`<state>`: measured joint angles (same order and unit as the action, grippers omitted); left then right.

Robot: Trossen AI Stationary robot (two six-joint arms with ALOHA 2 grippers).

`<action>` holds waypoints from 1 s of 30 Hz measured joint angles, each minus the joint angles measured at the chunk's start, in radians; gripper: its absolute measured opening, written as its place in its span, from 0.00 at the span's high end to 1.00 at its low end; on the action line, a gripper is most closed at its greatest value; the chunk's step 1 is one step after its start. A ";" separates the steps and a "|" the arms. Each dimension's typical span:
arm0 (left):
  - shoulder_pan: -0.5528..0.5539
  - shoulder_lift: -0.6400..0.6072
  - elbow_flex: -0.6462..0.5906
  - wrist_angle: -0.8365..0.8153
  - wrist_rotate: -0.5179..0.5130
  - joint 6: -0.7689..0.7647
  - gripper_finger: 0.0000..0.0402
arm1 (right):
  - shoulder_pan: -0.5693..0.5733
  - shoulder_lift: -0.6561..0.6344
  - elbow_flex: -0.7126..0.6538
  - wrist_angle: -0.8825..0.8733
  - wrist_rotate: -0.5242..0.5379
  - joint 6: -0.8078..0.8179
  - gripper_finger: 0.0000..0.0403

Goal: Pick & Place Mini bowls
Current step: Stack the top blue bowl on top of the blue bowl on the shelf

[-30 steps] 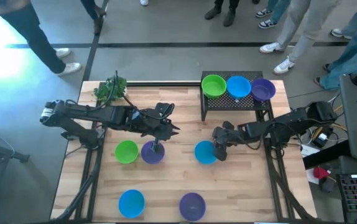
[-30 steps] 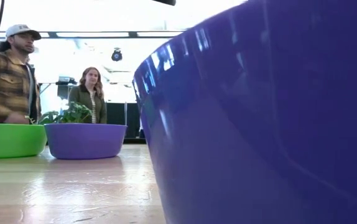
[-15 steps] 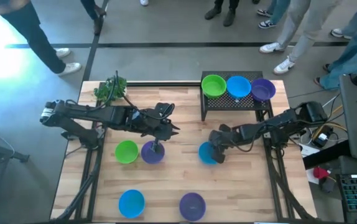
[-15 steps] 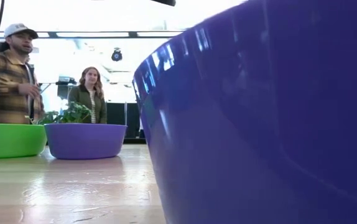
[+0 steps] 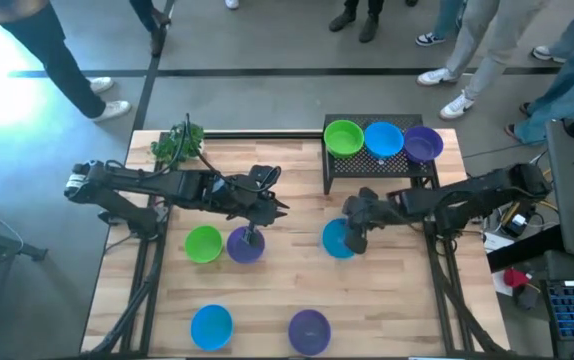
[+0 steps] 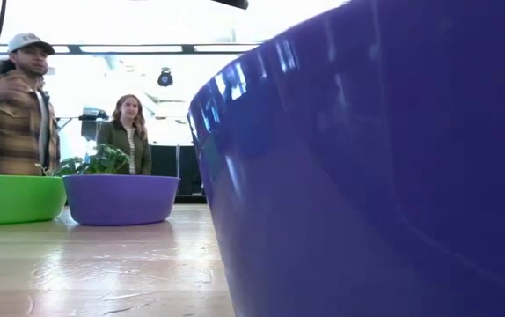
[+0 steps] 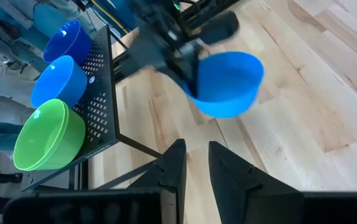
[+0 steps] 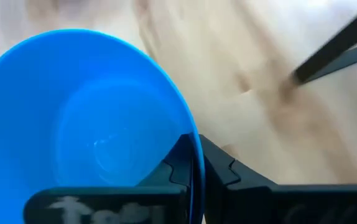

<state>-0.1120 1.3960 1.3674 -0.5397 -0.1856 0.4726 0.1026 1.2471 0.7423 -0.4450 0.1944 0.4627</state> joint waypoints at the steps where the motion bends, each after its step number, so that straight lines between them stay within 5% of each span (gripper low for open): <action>1: 0.000 0.000 0.000 0.000 0.000 0.000 0.84 | -0.003 -0.019 0.026 -0.043 0.017 0.001 0.98; 16: 0.000 0.000 0.000 0.000 0.000 -0.001 0.84 | -0.196 -0.100 0.506 -0.603 0.147 -0.041 0.98; 30: 0.000 0.000 -0.001 0.000 0.000 -0.002 0.84 | -0.670 -0.099 0.687 -0.728 0.150 -0.197 0.98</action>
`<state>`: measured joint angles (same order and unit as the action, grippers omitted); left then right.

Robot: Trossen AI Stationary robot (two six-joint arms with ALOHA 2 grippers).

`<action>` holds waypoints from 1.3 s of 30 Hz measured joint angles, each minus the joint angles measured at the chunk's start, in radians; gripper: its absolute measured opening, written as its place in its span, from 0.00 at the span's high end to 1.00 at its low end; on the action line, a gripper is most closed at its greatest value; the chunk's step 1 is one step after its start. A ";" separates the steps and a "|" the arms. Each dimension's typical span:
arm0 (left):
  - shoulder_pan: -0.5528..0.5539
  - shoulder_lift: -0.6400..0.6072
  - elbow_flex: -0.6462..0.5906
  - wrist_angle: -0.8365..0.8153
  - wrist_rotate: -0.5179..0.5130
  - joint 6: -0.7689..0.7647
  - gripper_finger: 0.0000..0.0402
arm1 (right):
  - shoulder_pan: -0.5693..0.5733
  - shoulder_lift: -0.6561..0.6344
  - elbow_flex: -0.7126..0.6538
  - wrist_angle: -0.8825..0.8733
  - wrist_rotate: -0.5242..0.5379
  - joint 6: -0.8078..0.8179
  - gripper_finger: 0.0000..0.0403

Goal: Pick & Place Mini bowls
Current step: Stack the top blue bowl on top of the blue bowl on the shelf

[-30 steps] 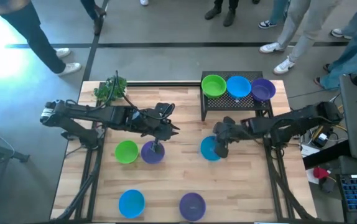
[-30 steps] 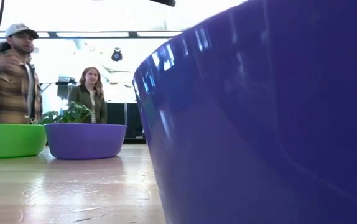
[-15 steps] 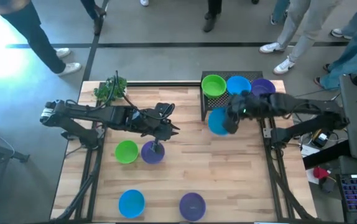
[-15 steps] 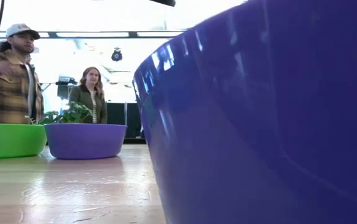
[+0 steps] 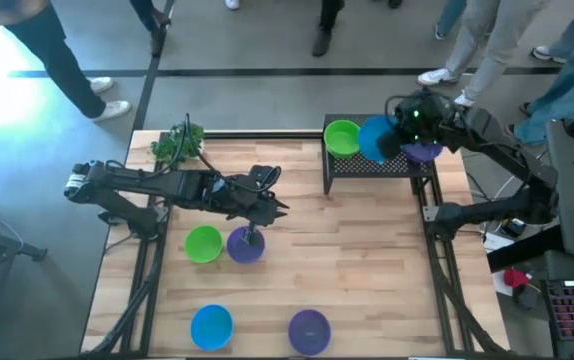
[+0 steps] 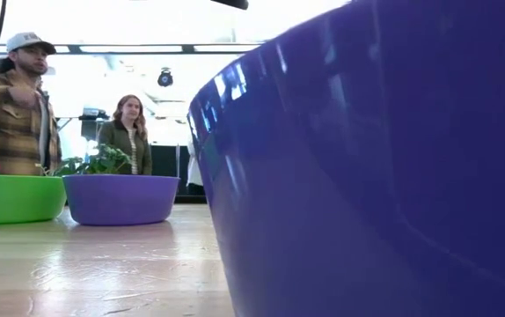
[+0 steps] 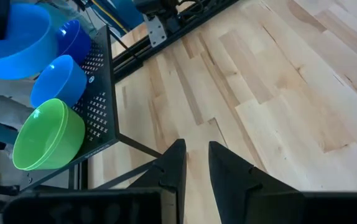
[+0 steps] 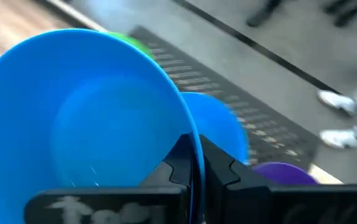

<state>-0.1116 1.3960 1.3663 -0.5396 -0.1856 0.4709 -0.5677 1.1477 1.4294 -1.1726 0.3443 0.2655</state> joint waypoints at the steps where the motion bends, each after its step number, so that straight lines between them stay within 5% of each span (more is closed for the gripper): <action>1: 0.000 0.000 0.000 0.000 0.000 0.000 0.84 | -0.030 0.000 -0.005 0.000 0.000 -0.008 0.98; 19: 0.000 0.000 0.000 0.000 0.000 0.000 0.84 | -0.244 0.002 -0.158 0.139 -0.003 -0.068 0.98; 39: 0.000 0.000 0.000 0.000 0.000 0.000 0.84 | -0.256 0.001 -0.207 0.140 -0.056 -0.067 0.98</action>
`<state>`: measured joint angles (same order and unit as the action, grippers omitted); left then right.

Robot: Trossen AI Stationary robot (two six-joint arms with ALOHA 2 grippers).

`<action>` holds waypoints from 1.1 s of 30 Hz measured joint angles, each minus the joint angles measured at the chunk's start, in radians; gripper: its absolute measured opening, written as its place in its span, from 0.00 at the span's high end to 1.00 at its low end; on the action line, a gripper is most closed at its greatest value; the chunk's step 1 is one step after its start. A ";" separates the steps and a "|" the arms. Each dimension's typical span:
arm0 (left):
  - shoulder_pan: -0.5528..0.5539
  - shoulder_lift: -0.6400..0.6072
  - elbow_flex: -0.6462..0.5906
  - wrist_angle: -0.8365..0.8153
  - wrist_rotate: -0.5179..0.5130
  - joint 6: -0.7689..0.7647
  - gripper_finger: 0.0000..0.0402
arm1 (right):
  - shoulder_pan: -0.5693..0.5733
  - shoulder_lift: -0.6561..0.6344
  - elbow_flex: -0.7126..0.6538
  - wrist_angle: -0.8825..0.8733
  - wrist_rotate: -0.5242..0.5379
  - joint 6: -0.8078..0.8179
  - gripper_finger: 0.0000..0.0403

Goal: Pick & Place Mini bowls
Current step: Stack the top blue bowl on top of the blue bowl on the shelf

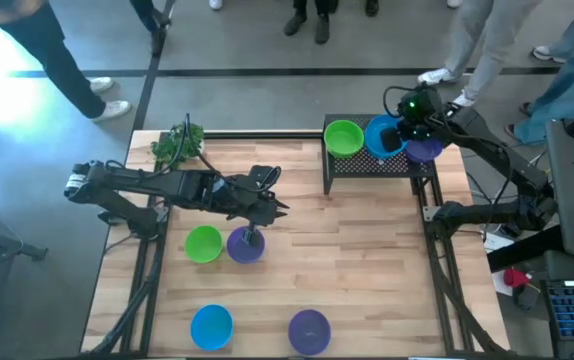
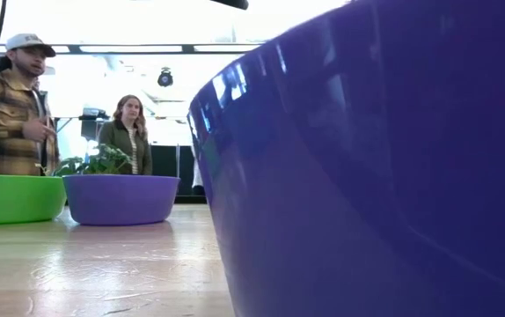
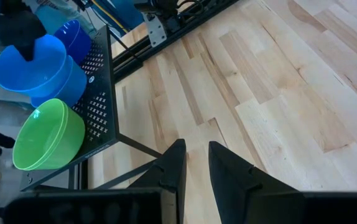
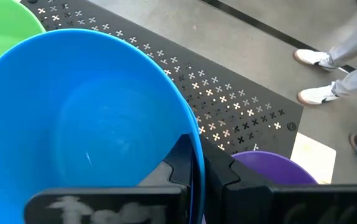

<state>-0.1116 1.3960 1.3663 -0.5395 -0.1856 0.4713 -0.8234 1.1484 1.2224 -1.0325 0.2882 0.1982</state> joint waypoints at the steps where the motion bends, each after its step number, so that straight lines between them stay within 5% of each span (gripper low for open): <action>1: 0.000 0.000 0.000 0.000 0.000 0.000 0.84 | 0.000 0.000 0.000 0.000 0.000 0.000 0.98; 22: 0.000 0.000 0.000 0.000 0.000 0.000 0.84 | 0.000 0.000 0.008 0.060 0.000 -0.034 0.74; 33: 0.000 0.000 0.000 0.000 0.000 0.000 0.84 | 0.000 -0.006 0.061 0.027 0.002 -0.044 0.79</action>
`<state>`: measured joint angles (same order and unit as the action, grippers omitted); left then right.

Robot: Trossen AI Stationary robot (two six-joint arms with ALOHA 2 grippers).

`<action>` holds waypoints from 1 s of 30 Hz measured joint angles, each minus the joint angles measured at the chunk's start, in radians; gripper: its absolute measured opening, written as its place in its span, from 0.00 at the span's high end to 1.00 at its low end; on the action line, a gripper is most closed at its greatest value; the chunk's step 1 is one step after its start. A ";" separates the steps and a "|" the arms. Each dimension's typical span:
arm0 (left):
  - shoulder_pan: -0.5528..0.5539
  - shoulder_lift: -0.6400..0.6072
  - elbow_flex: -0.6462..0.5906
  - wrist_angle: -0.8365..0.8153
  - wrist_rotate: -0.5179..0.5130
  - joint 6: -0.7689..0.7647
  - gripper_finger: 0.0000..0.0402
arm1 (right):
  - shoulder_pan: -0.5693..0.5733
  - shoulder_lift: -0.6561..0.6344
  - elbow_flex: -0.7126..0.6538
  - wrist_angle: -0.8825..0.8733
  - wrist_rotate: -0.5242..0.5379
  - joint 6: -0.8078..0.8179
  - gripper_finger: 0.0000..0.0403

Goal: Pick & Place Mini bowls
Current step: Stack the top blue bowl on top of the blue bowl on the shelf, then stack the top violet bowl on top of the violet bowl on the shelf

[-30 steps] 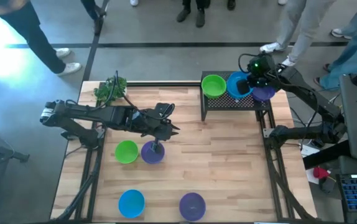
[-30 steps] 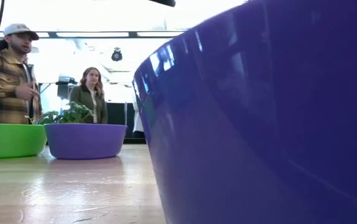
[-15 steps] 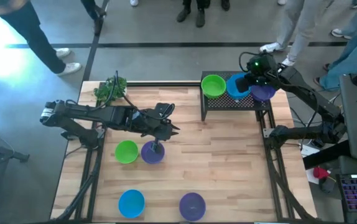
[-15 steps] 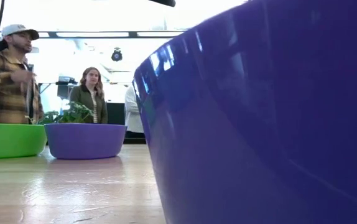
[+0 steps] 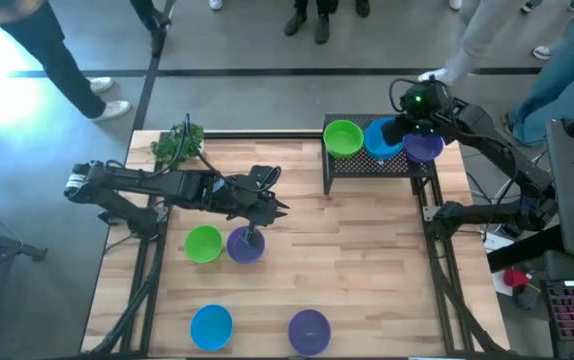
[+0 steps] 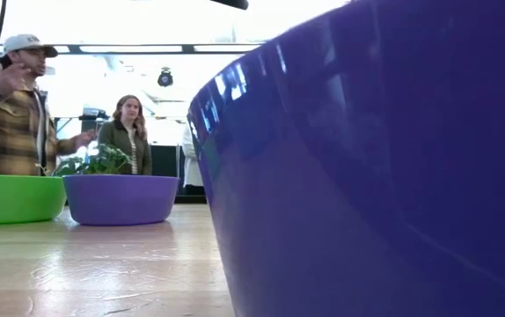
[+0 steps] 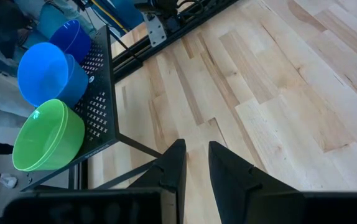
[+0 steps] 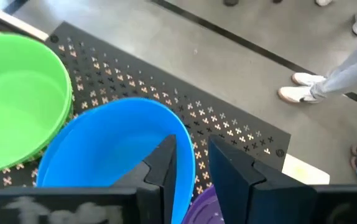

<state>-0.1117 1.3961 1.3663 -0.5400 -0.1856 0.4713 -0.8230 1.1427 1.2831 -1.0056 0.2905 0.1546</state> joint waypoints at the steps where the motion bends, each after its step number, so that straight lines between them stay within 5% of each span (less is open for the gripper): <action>1: 0.000 0.000 0.000 -0.001 0.000 0.000 0.84 | 0.000 0.000 0.000 -0.012 0.001 0.000 0.80; 16: 0.000 0.001 -0.034 0.002 0.000 0.001 0.84 | 0.000 0.000 -0.083 -0.050 0.008 0.002 0.91; 30: 0.000 -0.004 -0.034 0.006 0.000 0.000 0.84 | 0.000 -0.010 -0.064 -0.043 0.007 -0.006 0.92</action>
<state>-0.1112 1.3920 1.3323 -0.5339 -0.1856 0.4717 -0.8227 1.1331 1.2187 -1.0483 0.2980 0.1488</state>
